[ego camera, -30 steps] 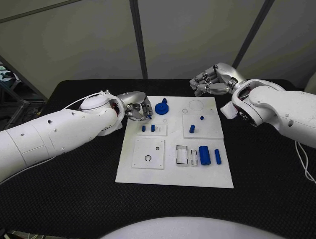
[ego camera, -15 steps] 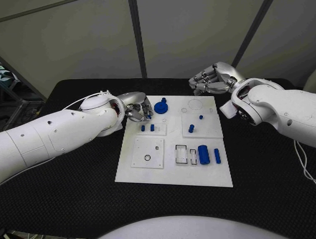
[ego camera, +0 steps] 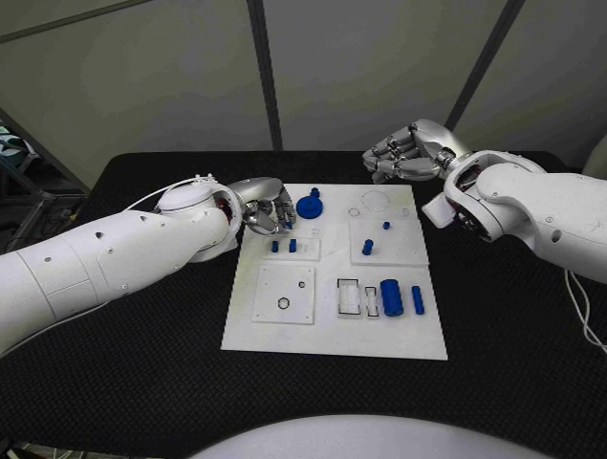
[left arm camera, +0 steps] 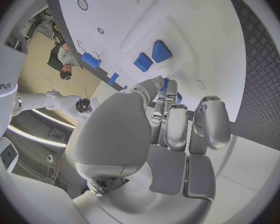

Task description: Assemble the parts on the task board

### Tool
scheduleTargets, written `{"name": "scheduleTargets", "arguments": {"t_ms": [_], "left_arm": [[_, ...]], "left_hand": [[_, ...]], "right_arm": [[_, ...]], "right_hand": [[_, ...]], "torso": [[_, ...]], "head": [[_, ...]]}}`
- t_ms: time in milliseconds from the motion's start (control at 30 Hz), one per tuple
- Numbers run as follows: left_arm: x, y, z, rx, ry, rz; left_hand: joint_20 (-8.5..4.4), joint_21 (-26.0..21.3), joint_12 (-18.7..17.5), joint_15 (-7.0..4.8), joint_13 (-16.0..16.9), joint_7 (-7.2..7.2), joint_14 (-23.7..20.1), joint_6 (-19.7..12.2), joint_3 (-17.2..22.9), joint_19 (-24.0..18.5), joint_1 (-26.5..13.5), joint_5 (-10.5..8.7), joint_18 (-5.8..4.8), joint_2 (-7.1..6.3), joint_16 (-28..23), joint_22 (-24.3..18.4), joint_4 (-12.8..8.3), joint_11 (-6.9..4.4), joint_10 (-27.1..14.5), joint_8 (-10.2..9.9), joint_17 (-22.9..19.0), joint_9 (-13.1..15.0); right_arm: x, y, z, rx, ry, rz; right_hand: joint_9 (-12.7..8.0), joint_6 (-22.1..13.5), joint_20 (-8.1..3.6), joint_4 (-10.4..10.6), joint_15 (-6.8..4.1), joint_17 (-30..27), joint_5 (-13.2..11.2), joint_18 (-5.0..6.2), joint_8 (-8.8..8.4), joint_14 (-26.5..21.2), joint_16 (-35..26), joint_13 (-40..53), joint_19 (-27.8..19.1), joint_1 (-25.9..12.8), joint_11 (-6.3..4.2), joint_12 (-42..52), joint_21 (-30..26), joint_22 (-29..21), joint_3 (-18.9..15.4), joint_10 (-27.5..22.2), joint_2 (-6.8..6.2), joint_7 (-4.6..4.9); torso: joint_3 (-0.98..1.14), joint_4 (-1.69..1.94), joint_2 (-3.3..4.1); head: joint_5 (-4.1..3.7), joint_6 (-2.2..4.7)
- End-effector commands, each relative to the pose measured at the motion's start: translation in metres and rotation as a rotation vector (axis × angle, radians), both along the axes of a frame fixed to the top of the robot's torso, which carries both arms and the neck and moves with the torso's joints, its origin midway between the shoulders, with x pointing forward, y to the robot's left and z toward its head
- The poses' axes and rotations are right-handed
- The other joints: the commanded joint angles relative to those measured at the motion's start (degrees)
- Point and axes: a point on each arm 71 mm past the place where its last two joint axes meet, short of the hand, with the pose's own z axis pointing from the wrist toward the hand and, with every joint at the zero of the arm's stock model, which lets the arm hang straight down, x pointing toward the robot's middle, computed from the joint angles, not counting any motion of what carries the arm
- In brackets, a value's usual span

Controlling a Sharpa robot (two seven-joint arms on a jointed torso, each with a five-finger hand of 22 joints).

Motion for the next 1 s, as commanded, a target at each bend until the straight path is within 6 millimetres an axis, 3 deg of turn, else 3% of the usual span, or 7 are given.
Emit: {"name": "scheduleTargets", "arguments": {"t_ms": [33, 700, 1000], "left_arm": [[0.0001, -0.0018, -0.0008, 0.004, 0.017, -0.011], [0.0034, -0.0014, -0.0053, 0.032, 0.049, 0.005], [0.0034, 0.0003, -0.0065, 0.043, 0.06, 0.006]], "left_hand": [[0.15, 0.39, -0.27, -0.03, 0.05, 0.07, 0.57, 0.37, 0.11, 0.06, -0.42, -0.3, 0.52, 0.09, 0.2, 4.31, -0.22, -0.01, 0.33, -0.26, -0.07, -0.02], [0.04, 0.13, -0.31, -0.17, 0.24, -0.07, 0.45, 0.66, -0.04, -0.05, -0.65, -0.39, 0.58, 0.06, 0.06, 4.21, -0.3, -0.16, 0.63, -0.32, -0.43, 0.01], [0.12, 0.08, -1.58, -0.06, 0.49, 0.72, 0.23, -5.92, -0.59, -0.07, -1.64, -0.52, 0.54, -0.97, 0.01, 4.39, -0.43, 0.03, -0.1, -4.81, -0.83, -1.92]], "right_arm": [[-0.0004, 0.0015, 0.0016, 0.002, -0.007, 0.009], [-0.0009, 0.0008, 0.0019, 0.002, -0.007, 0.008], [-0.0008, 0.0004, 0.0019, 0.002, -0.007, 0.006]], "right_hand": [[0.0, -0.26, 0.08, -0.31, -0.07, -0.05, 0.14, 0.32, -0.08, -0.18, -0.25, 0.05, 0.27, 0.08, -0.04, 0.13, -0.38, -0.03, 0.11, -0.34, 0.29, -0.18], [0.0, -0.26, 0.08, -0.31, -0.07, -0.05, 0.14, 0.32, -0.08, -0.18, -0.25, 0.05, 0.27, 0.08, -0.04, 0.13, -0.38, -0.03, 0.11, -0.34, 0.29, -0.18], [0.0, -0.26, 0.08, -0.31, -0.07, -0.05, 0.14, 0.32, -0.08, -0.18, -0.25, 0.05, 0.27, 0.08, -0.04, 0.13, -0.38, -0.03, 0.11, -0.34, 0.29, -0.18]], "torso": [[0.03, -0.01, 0.0], [0.0, 0.03, -0.03], [-0.01, 0.08, -0.06]], "head": [[-0.09, 0.0], [-0.18, -0.18], [-0.15, -0.24]]}}
